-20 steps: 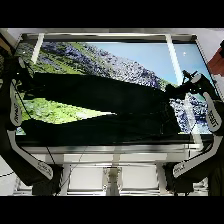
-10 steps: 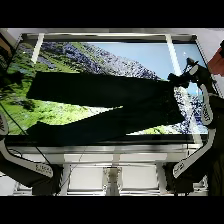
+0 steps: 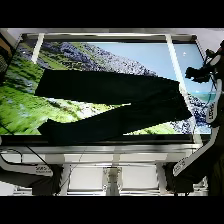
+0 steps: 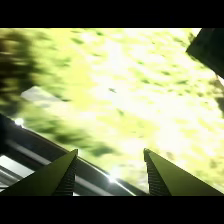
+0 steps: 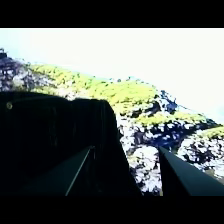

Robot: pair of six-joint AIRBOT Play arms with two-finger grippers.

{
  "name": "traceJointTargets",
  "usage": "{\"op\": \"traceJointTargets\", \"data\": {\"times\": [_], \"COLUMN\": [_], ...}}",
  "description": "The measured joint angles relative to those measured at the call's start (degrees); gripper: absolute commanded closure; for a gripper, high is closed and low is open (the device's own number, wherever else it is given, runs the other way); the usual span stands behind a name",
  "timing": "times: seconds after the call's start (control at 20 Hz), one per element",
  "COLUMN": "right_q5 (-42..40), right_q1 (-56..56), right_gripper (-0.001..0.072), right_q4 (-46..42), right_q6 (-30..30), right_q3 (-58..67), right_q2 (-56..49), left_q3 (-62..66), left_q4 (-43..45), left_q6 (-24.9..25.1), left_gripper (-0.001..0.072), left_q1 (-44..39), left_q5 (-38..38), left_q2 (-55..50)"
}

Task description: Fold the clothes and pants, and hang the long-sleeved shirts on hangers.

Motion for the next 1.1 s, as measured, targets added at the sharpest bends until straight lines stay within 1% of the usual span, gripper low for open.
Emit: {"op": "traceJointTargets", "data": {"times": [0.1,0.15,0.2,0.25,0.35,0.45,0.55,0.6,0.8,0.95,1.1], "right_q5": [2.9,4.3,5.2,6.5,9.0,11.9,14.8,16.2,19.9,20.4,20.1], "right_q1": [0.3,0.6,1.0,1.5,3.0,5.0,7.3,8.5,13.2,16.2,17.8], "right_gripper": [0.0265,0.0265,0.0286,0.0332,0.0332,0.0332,0.0330,0.0330,0.0330,0.0326,0.0319], "right_q4": [0.3,0.4,0.7,1.0,1.5,1.7,1.7,1.7,1.6,1.2,0.4], "right_q6": [-3.2,-4.3,-5.0,-5.6,-5.6,-4.6,-2.5,-1.1,2.8,4.2,4.7], "right_q3": [-1.6,-3.2,-4.9,-6.9,-11.2,-14.8,-16.9,-17.6,-18.7,-19.0,-19.1], "right_q2": [3.7,5.8,7.9,10.2,14.6,18.7,21.7,22.7,24.7,25.2,25.4], "left_q3": [-1.5,-3.0,-4.7,-7.1,-12.7,-19.7,-26.6,-29.9,-38.4,-41.6,-42.7], "left_q4": [-6.9,-10.1,-12.0,-13.2,-15.0,-16.2,-18.1,-19.9,-26.4,-28.4,-28.0], "left_q6": [2.7,3.6,3.5,2.9,2.3,3.9,6.4,7.5,11.9,13.2,13.0], "left_gripper": [0.0228,0.0250,0.0250,0.0250,0.0247,0.0246,0.0246,0.0246,0.0246,0.0247,0.0247], "left_q1": [2.3,3.4,4.3,5.2,6.4,7.1,7.3,7.4,7.3,7.3,7.5], "left_q5": [-3.3,-4.8,-6.0,-7.3,-8.7,-9.1,-6.8,-4.4,2.3,2.6,0.3], "left_q2": [1.3,1.8,2.1,2.3,2.7,2.8,2.9,2.9,2.4,2.1,2.0]}}
